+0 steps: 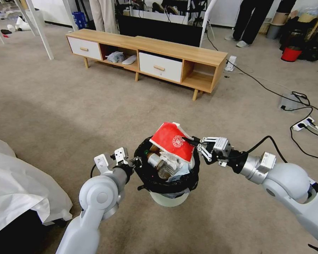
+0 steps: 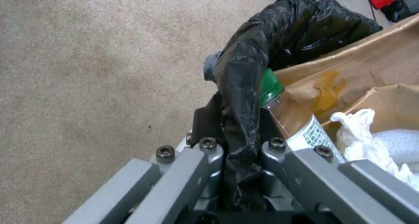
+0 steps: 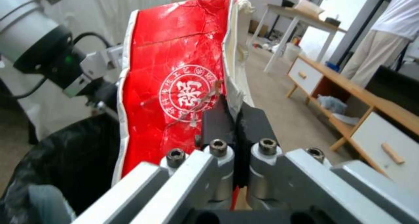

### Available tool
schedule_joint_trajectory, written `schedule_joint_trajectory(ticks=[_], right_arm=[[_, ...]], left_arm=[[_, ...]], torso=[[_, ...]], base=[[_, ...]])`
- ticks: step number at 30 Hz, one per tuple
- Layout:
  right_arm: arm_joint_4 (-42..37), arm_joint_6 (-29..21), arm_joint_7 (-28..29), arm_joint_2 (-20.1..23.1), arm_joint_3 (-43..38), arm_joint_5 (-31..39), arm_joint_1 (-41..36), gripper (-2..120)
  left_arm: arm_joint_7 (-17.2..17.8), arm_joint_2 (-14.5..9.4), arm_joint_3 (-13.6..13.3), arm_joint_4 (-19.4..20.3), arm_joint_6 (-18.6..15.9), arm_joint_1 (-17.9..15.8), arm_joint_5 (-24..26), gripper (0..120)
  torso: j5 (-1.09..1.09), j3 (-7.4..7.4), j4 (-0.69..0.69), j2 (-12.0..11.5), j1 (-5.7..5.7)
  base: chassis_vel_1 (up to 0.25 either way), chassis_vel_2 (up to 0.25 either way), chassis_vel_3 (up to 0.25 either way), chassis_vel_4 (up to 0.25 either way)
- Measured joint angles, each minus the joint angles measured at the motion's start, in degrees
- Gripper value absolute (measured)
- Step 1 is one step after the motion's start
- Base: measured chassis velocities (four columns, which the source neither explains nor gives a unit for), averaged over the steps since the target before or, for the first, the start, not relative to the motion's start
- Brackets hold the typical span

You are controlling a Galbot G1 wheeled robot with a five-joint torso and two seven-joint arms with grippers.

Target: Pick up the trash bin and place the garbage on the floor into it.

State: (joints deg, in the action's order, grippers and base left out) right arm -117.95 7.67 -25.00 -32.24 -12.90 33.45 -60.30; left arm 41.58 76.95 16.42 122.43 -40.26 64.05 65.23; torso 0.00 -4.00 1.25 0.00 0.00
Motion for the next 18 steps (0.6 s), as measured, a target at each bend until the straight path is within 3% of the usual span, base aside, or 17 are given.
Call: schedule_joint_trajectory(ticks=[18], right_arm=[[4.61,-0.03,-0.14,0.28,4.89,-0.75,0.83,0]], left_arm=[[-0.65,0.29,-0.12,0.44,0.05,0.55,-0.78,5]], torso=[[0.00,0.00,0.00,0.00,0.00]], base=[[0.000,0.000,0.000,0.000]])
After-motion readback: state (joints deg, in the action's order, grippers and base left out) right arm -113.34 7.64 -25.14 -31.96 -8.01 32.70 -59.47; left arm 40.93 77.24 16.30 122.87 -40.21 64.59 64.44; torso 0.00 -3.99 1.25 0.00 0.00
